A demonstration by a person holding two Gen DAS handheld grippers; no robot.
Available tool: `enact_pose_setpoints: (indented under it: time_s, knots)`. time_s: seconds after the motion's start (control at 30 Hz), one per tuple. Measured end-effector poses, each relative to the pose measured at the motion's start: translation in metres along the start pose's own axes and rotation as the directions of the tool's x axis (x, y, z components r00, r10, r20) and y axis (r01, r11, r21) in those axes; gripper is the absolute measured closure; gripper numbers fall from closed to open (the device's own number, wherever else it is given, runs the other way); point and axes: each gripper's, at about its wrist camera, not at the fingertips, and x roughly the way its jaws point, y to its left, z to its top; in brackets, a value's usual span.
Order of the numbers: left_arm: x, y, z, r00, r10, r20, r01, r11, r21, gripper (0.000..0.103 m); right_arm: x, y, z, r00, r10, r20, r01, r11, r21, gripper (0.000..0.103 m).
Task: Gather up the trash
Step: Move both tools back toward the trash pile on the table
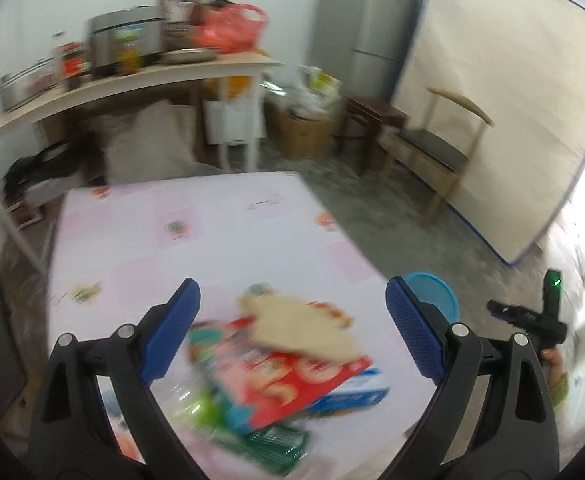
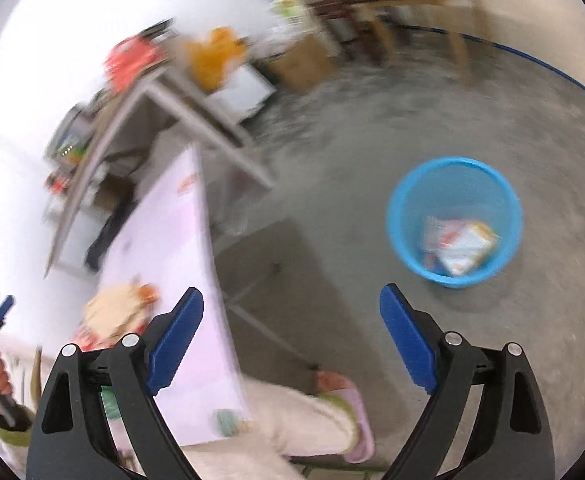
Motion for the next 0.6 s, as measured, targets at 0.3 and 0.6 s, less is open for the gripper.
enact_pose_setpoints:
  time_s: [0.3, 0.6]
  knots:
    - [-0.013, 0.077, -0.103, 0.991, 0.127, -0.051, -0.135, 0.962, -0.237, 0.013, 0.032, 0.147, -0.018, 0.972, 0.191, -0.139, -0.219, 0.950, -0.225, 0.013]
    - [-0.005, 0.094, -0.172, 0.993, 0.080, -0.092, -0.104, 0.952, -0.287, 0.013, 0.031, 0.226, -0.070, 0.891, 0.319, -0.322, -0.429, 0.822, -0.375, 0.013]
